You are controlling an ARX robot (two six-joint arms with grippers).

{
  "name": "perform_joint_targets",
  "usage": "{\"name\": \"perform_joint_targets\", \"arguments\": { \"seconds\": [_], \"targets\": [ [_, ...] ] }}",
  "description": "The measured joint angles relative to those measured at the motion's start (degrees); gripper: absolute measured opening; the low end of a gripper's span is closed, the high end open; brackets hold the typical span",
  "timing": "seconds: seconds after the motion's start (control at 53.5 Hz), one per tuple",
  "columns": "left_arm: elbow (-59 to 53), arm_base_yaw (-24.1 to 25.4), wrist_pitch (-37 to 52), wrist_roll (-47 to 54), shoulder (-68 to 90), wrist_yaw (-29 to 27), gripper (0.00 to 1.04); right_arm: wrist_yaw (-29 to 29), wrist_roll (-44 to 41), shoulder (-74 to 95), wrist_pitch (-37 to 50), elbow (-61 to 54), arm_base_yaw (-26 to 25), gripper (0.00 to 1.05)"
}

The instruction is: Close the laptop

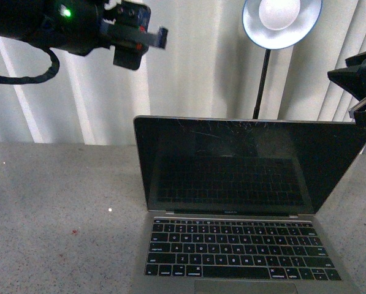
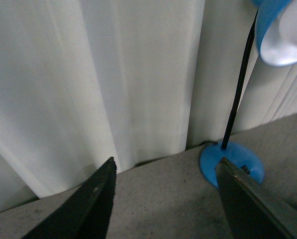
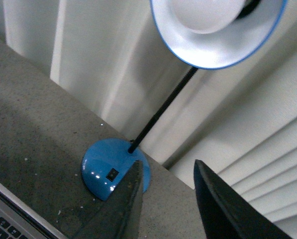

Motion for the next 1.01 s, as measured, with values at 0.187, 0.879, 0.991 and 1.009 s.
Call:
{"name": "perform_joint_targets", "arguments": {
  "seconds": [0.187, 0.879, 0.991, 1.009],
  "targets": [
    [3.82, -3.48, -8.22, 8.52, 3.48, -0.87, 0.06, -5.18, -4.79, 0.57, -6.14, 4.02, -0.52, 0.03],
    [6.32, -7.96, -16.96, 15.89, 6.84, -0.94, 0.04, -9.44, -15.78, 6.4, -20.9, 9.4, 1.07, 0.03],
    [5.95, -7.96, -18.03, 16.55, 6.8, -0.81, 0.04, -9.46, -16.96, 6.23, -21.53, 8.74, 1.25, 0.03],
    [5.9, -7.98, -18.21, 16.59, 6.8, -0.79, 0.04, -9.46, -17.25, 6.23, -21.77, 8.59, 1.25, 0.03]
  ]
}}
